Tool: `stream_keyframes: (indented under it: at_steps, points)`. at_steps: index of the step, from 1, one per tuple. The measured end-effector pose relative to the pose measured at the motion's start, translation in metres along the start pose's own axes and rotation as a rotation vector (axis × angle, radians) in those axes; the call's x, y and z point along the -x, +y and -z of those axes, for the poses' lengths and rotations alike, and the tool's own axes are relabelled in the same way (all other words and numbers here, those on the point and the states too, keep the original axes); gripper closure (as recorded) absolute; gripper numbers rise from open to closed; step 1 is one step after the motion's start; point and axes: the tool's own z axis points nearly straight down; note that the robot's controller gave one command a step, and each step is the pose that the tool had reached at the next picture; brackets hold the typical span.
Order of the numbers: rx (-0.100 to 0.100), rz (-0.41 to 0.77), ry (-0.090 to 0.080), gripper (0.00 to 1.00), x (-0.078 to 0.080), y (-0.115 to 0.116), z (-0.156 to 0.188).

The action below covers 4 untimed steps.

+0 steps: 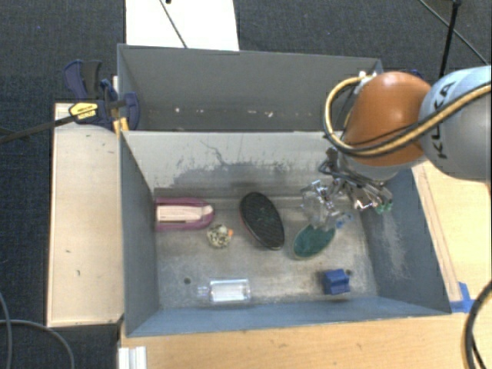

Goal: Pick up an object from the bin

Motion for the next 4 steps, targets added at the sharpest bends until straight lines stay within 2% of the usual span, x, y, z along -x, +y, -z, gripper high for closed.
stream_keyframes:
  at_steps: [1, 2, 3, 4]
  points:
    - [0.002, 0.003, 0.001, 0.0, 0.0, 0.002, -0.001]
    - [0.006, 0.113, 0.009, 0.0, -0.032, -0.016, -0.066]
    - [0.004, 0.116, 0.005, 1.0, -0.03, -0.015, -0.064]
    - [0.0, 0.18, -0.004, 1.0, -0.038, 0.007, 0.074]
